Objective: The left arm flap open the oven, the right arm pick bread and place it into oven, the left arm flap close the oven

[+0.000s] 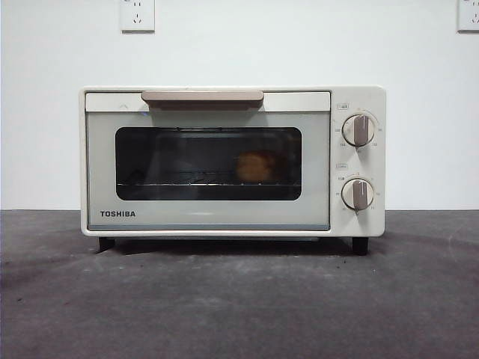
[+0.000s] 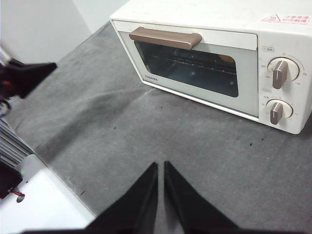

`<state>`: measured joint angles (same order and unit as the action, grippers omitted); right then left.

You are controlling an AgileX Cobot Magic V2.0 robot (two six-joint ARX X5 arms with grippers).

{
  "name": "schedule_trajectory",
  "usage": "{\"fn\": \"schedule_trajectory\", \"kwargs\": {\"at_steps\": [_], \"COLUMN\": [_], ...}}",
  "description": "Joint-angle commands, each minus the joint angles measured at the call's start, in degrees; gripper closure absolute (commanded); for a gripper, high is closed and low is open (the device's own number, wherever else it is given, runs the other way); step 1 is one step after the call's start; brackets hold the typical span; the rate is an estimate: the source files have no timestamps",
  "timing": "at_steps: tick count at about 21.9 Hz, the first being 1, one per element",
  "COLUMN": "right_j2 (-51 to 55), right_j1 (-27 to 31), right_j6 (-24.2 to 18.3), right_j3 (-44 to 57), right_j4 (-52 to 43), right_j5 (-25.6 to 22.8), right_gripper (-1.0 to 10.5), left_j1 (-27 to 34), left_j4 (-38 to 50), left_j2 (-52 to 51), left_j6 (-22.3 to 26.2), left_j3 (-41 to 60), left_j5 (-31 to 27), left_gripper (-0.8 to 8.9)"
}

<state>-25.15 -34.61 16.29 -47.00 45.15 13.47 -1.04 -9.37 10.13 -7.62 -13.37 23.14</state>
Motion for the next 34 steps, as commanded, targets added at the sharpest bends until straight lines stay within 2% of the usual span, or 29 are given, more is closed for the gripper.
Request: {"fn": "schedule_trajectory", "kwargs": {"at_steps": [1,7,15,20,34], "right_j2": [-0.1,-0.1,-0.1,-0.1,-0.1], "right_j1": [-0.5,-0.5,-0.5,-0.5,-0.5], "right_j6": [-0.7,-0.7,-0.7,-0.7,-0.7], "right_j3": [-0.7,-0.7,-0.7,-0.7,-0.7], "right_j4": [-0.5,-0.5,-0.5,-0.6,-0.5], "right_j5": [0.0,0.0,0.0,0.0,0.0], "right_gripper": [9.3,9.3,9.3,9.3,9.3], "left_j1": [0.1,0.1,0.0,0.0,-0.1], "left_j4": [3.1,2.7,-0.8,-1.5,-1.5], "left_j2": [-2.6,-9.6,-9.9,-9.9,-9.9], "left_j6": [-4.9,-4.5,3.2,3.8,3.7], "left_j3": [5.0,10.9,12.7,12.7,12.7], "left_j5": [-7.5,-14.9,-19.1,-23.2,-23.6], "left_gripper": [7.97,7.97,7.97,7.97,7.97]}}
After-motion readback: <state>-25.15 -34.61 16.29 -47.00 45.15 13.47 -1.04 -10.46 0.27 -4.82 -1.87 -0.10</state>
